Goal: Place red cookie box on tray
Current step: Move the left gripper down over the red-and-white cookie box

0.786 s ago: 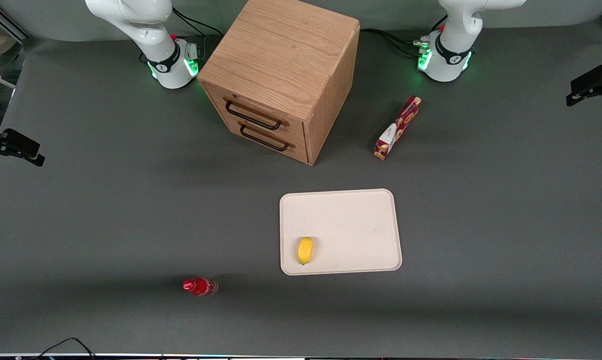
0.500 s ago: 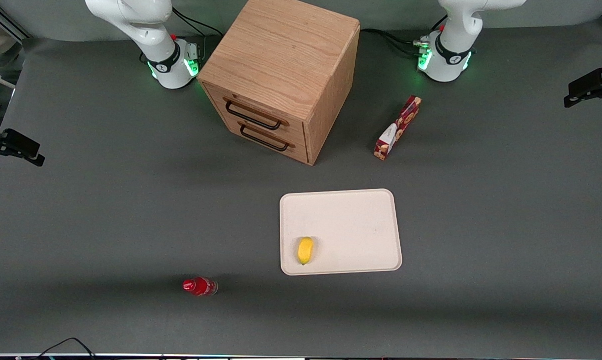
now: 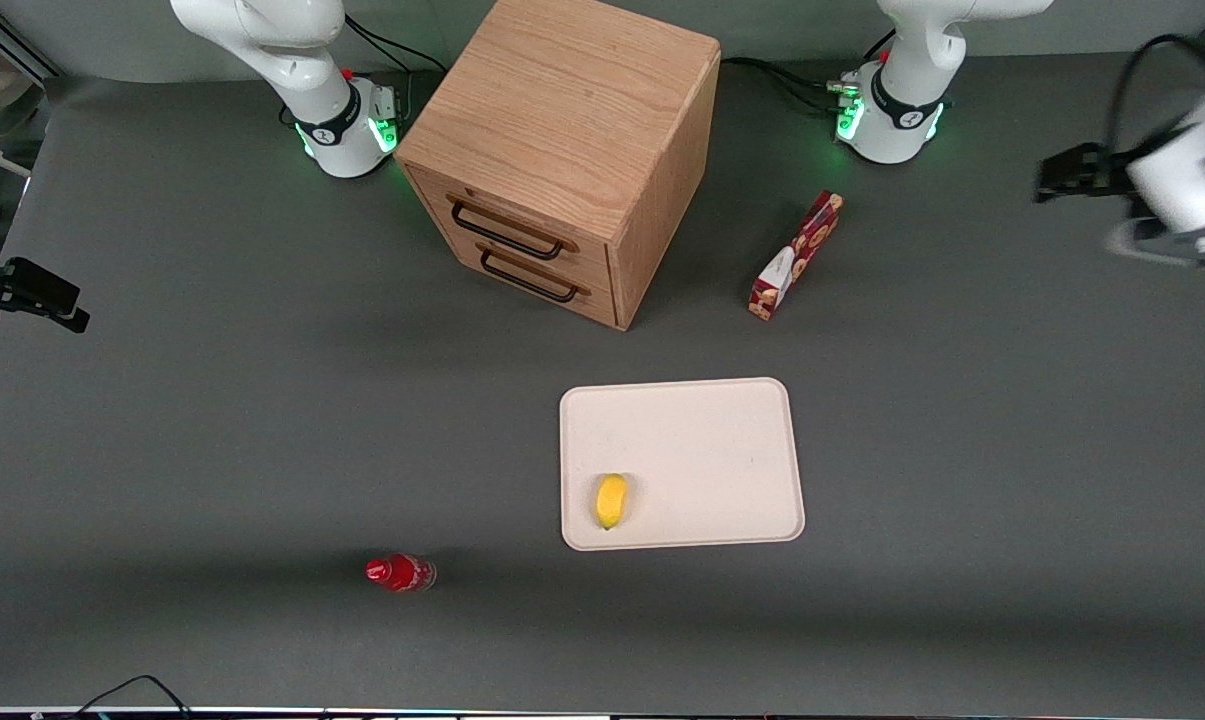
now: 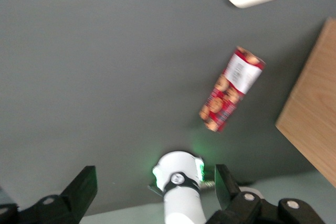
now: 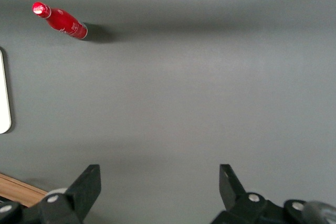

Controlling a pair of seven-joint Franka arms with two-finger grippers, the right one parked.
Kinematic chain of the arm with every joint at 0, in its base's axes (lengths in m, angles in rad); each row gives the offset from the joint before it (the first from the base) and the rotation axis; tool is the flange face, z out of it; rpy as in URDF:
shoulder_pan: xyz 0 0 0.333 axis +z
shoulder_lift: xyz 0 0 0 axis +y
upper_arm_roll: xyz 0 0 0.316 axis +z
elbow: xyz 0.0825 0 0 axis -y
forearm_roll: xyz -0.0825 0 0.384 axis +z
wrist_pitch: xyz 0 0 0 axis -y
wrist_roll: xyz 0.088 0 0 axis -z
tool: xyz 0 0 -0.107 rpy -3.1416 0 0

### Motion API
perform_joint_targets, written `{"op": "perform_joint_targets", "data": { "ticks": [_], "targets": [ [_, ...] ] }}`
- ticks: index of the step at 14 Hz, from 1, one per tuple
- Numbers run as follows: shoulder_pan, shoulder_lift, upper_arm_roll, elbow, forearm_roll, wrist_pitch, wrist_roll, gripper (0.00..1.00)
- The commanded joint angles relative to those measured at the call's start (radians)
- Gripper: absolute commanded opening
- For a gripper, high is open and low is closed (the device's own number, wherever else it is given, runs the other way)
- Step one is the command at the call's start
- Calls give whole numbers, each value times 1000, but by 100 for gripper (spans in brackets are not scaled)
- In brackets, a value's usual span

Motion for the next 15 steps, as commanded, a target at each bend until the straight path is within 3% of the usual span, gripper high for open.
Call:
{"op": "perform_joint_targets", "data": {
  "ticks": [1, 6, 9, 15],
  "targets": [
    [-3, -59, -49, -204, -77, 97, 2, 100],
    [47, -225, -227, -698, -81, 469, 55, 100],
    [55, -225, -295, -821, -89, 591, 63, 100],
    [52, -217, -441, -1056, -206, 936, 55, 100]
  ]
}}
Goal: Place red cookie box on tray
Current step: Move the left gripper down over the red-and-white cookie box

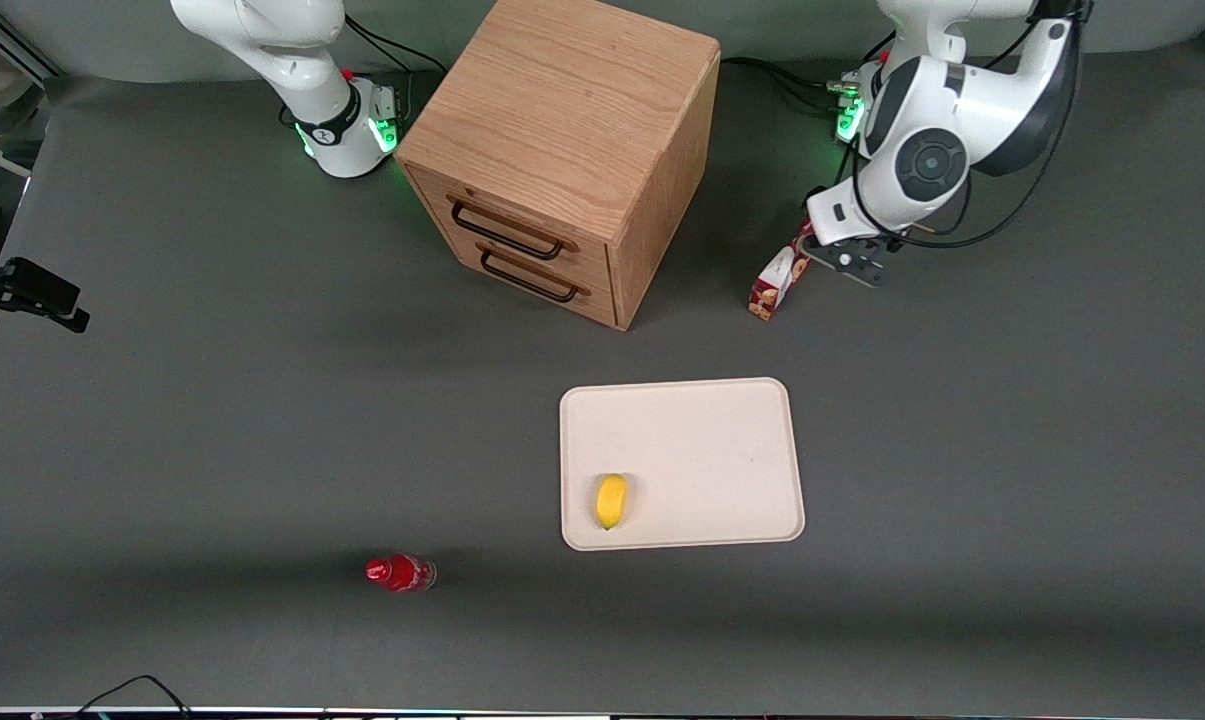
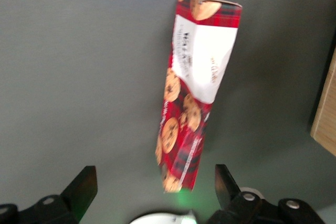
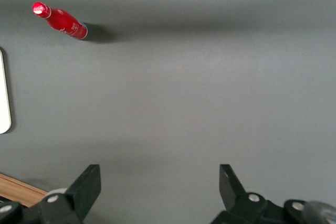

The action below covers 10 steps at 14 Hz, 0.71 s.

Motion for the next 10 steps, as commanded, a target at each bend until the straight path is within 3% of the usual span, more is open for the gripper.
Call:
{"op": "perform_joint_targets", "data": {
  "ticks": [1, 5, 6, 7, 9, 10],
  "targets": [
    [15, -28, -64, -99, -52, 139, 8, 100],
    [14, 72, -114, -110, -83, 285, -56, 100],
    [14, 113, -133, -111, -83, 346, -92, 95],
    [14, 145, -139, -111, -83, 383, -115, 70],
    [15, 170, -139, -111, -81, 416, -118, 2],
    [17, 178, -139, -111, -81, 425, -118, 0]
  ]
}}
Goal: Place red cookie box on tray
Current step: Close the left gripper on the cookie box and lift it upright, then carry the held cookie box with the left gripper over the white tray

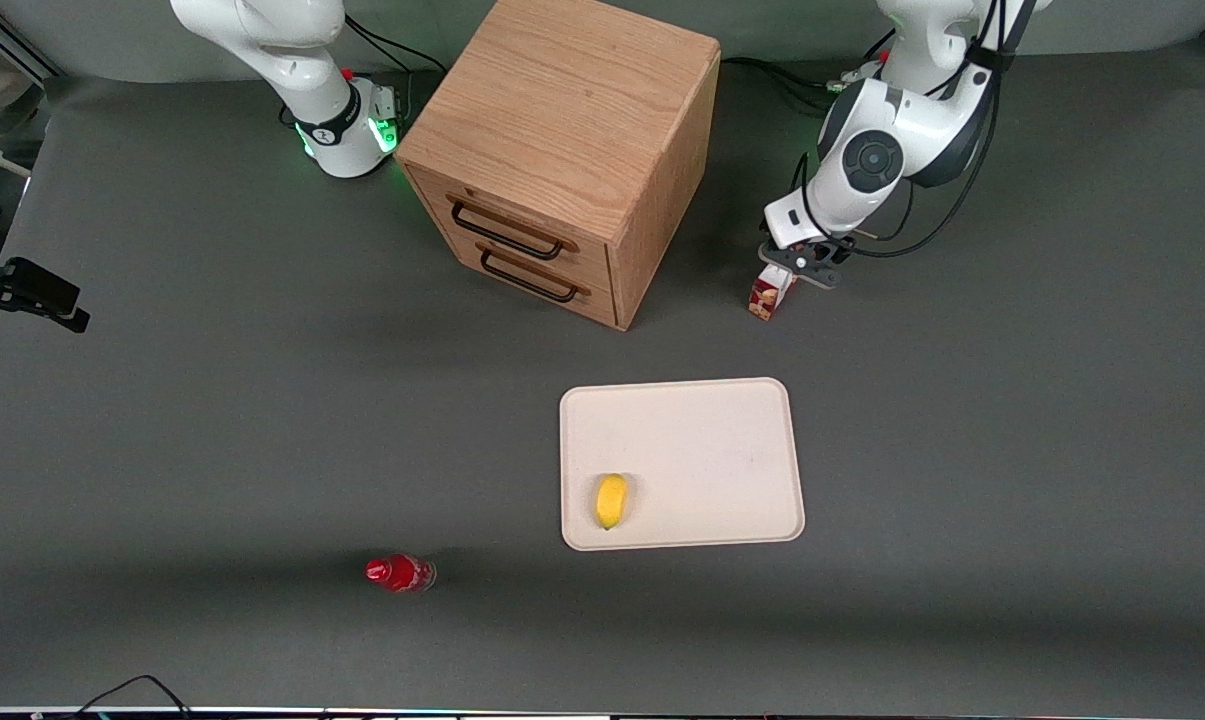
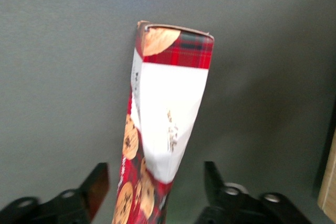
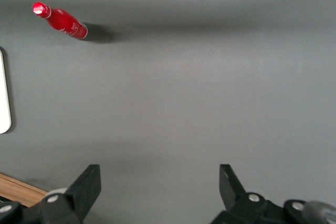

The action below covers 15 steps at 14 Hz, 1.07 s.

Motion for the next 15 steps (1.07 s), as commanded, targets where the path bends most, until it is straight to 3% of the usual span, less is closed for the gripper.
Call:
{"op": "perform_joint_targets", "data": {
  "ticks": [1, 5, 8, 12, 15],
  "targets": [
    [16, 27, -11, 6, -9, 27, -15, 0],
    [86, 16, -1, 49, -6, -25, 4, 0],
    [131, 7, 5, 161, -3, -163, 5, 0],
    [132, -24, 109, 435, 14, -496, -30, 0],
    [118, 36, 144, 711, 114, -686, -244, 0]
  ]
}}
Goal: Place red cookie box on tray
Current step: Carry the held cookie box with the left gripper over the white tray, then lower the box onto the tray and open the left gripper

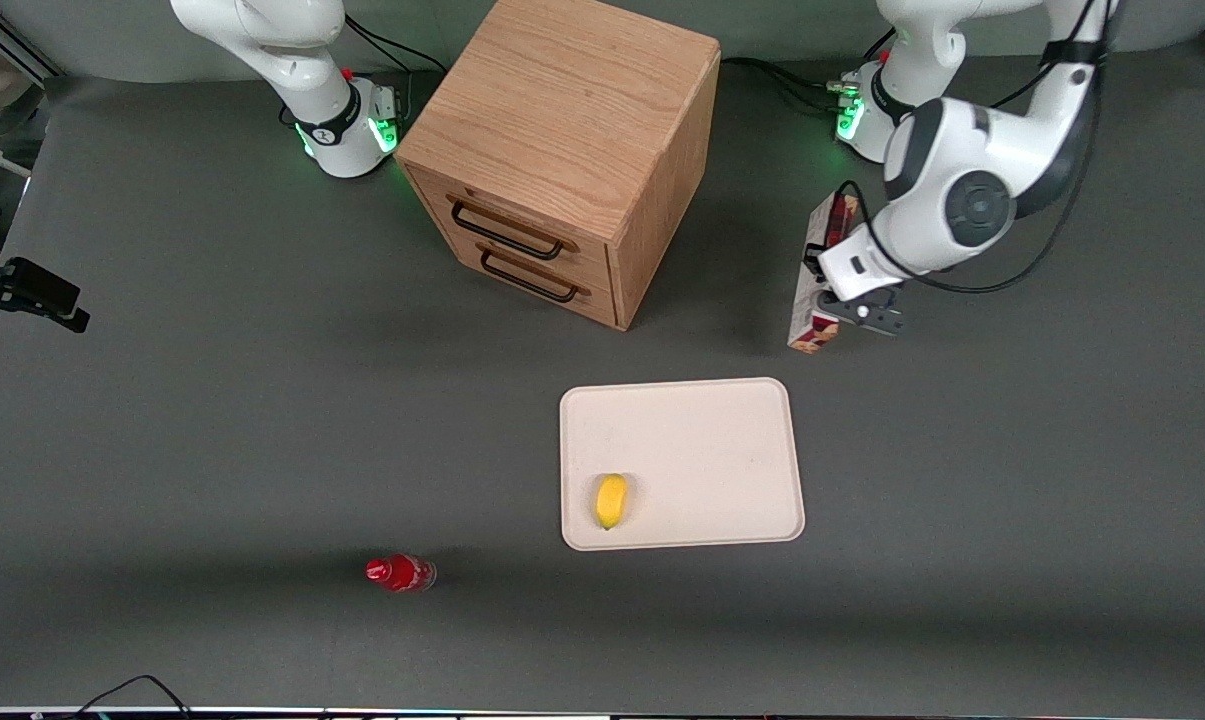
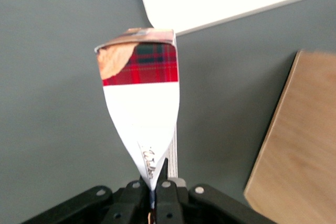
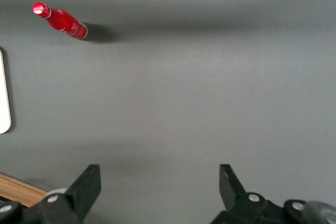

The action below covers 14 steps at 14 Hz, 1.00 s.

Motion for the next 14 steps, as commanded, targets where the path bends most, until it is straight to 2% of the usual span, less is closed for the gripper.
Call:
{"op": "perform_joint_targets", "data": {
  "ticks": [1, 4, 7, 9, 10, 14],
  "targets": [
    [-42, 124, -5, 243, 91, -83, -281, 0],
    [-76, 317, -8, 461, 154, -80, -437, 0],
    [-122, 553, -31, 627, 279, -59, -546, 0],
    [-129, 658, -34, 651, 306, 10, -545, 0],
    [-135, 690, -34, 646, 323, 86, -549, 0],
    [-154, 785, -34, 643, 389, 205, -571, 0]
  ]
}}
